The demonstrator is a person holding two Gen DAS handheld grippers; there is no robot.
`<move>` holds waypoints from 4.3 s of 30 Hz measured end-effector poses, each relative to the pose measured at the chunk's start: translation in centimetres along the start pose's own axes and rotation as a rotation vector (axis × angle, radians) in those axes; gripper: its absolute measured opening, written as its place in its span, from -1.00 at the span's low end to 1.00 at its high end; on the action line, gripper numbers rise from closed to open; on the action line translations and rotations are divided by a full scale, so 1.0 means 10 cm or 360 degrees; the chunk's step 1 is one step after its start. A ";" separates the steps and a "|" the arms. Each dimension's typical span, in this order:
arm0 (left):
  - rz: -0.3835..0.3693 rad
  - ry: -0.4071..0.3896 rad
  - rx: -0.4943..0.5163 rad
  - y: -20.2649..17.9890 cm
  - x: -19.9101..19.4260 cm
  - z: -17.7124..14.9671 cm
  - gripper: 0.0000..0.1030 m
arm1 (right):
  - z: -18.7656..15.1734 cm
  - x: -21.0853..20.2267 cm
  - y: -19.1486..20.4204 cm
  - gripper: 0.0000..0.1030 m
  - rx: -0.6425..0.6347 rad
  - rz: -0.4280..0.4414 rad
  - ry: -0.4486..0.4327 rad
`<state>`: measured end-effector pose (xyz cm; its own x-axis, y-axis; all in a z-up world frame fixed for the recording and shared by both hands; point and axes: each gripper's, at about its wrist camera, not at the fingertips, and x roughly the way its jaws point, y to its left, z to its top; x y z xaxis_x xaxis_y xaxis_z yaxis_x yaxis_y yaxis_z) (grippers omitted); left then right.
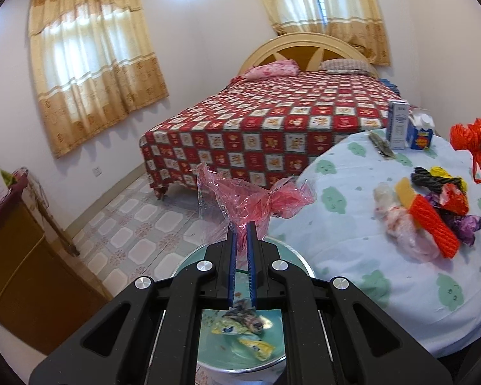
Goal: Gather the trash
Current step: 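Carry the pink and red bags over the teal basin, then open both tools to drop the bags into the basin, then grasp the orange mesh bag with the left tool while the right grasps the purple bag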
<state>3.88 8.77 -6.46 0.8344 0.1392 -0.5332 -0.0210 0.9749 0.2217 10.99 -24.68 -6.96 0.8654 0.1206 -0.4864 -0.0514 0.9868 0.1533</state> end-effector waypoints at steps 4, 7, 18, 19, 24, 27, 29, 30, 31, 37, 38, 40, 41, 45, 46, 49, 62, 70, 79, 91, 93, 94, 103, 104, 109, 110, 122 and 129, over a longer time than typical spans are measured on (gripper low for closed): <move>0.0030 0.0000 -0.0040 0.15 0.00 -0.05 -0.88 | 0.02 0.09 0.32 -0.89 -0.0079 0.0064 0.0007; 0.0052 0.0000 -0.0065 0.23 0.01 -0.09 -0.88 | 0.01 0.16 0.54 -0.89 -0.0131 0.0113 0.0016; 0.0110 0.0019 -0.0118 0.43 0.00 -0.23 -0.88 | -0.01 0.33 1.18 -0.89 -0.0283 0.0247 0.0019; 0.0114 0.0019 -0.0121 0.44 0.00 -0.24 -0.88 | -0.01 0.34 1.21 -0.89 -0.0292 0.0254 0.0021; 0.0141 0.0027 -0.0131 0.52 0.00 -0.28 -0.88 | -0.05 0.39 1.42 -0.89 -0.0344 0.0302 0.0035; 0.0157 0.0032 -0.0146 0.59 0.00 -0.30 -0.88 | -0.07 0.41 1.54 -0.89 -0.0370 0.0327 0.0044; 0.0171 0.0039 -0.0158 0.65 0.01 -0.31 -0.88 | -0.08 0.44 1.61 -0.89 -0.0384 0.0344 0.0051; 0.0177 0.0042 -0.0164 0.67 0.02 -0.32 -0.88 | -0.09 0.45 1.64 -0.89 -0.0393 0.0353 0.0053; 0.0181 0.0045 -0.0169 0.69 0.02 -0.33 -0.88 | -0.10 0.46 1.69 -0.89 -0.0404 0.0361 0.0054; 0.0202 0.0059 -0.0183 0.76 0.04 -0.35 -0.88 | -0.15 0.52 1.86 -0.89 -0.0454 0.0409 0.0078; 0.0207 0.0063 -0.0184 0.78 0.04 -0.36 -0.88 | -0.17 0.53 1.89 -0.89 -0.0462 0.0418 0.0083; 0.0214 0.0070 -0.0185 0.80 0.05 -0.38 -0.88 | -0.18 0.58 1.93 -0.89 -0.0468 0.0428 0.0093; 0.0217 0.0076 -0.0188 0.82 0.05 -0.40 -0.87 | -0.19 0.59 1.94 -0.89 -0.0471 0.0433 0.0097; 0.0230 0.0090 -0.0202 0.87 0.07 -0.42 -0.87 | -0.23 0.62 2.03 -0.89 -0.0489 0.0454 0.0110; 0.0233 0.0092 -0.0205 0.88 0.07 -0.42 -0.87 | -0.24 0.62 2.05 -0.89 -0.0495 0.0460 0.0111; 0.0246 0.0094 -0.0214 0.92 0.08 -0.43 -0.87 | -0.25 0.63 2.11 -0.89 -0.0507 0.0476 0.0114; 0.0245 0.0108 -0.0232 0.98 0.11 -0.45 -0.87 | -0.34 0.65 2.31 -0.89 -0.0558 0.0527 0.0138; 0.0236 0.0109 -0.0229 0.96 0.11 -0.46 -0.87 | -0.35 0.64 2.34 -0.89 -0.0564 0.0528 0.0143; 0.0220 0.0114 -0.0220 0.87 0.13 -0.46 -0.87 | -0.38 0.64 2.38 -0.89 -0.0583 0.0541 0.0154; 0.0129 0.0128 -0.0167 0.74 0.13 -0.48 -0.14 | -0.46 0.64 2.49 -0.55 -0.0642 0.0635 0.0197; 0.0110 0.0132 -0.0162 0.74 0.14 -0.49 -0.14 | -0.46 0.65 2.48 -0.54 -0.0628 0.0628 0.0207; 0.0108 0.0134 -0.0155 0.72 0.14 -0.49 -0.14 | -0.46 0.65 2.47 -0.53 -0.0625 0.0625 0.0207; 0.0064 0.0184 -0.0116 0.58 0.22 -0.54 0.04 | -0.41 0.35 1.85 -0.37 -0.0556 0.0381 0.0124; 0.0053 0.0191 -0.0109 0.54 0.23 -0.55 0.04 | -0.40 0.31 1.74 -0.37 -0.0531 0.0342 0.0114; -0.0064 0.0221 -0.0003 0.09 0.27 -0.55 0.07 | -0.39 0.00 0.82 -0.28 -0.0310 0.0029 0.0052; -0.0081 0.0216 0.0019 0.00 0.27 -0.54 0.08 | -0.39 -0.03 0.71 -0.24 -0.0288 -0.0006 0.0050; -0.0305 0.0131 0.0206 -1.30 0.18 -0.26 0.29 | -0.71 -0.25 -0.43 -0.17 -0.0050 -0.0259 0.0086; -0.0366 0.0196 0.0217 -1.75 0.26 -0.22 0.31 | -0.87 -0.29 -0.69 -0.17 0.0017 -0.0285 0.0098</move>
<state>5.23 -7.53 -13.53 0.7353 -0.0547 -0.6755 0.2424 0.9520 0.1868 4.50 -30.90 -14.15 0.8279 -0.0500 -0.5587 0.1061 0.9920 0.0683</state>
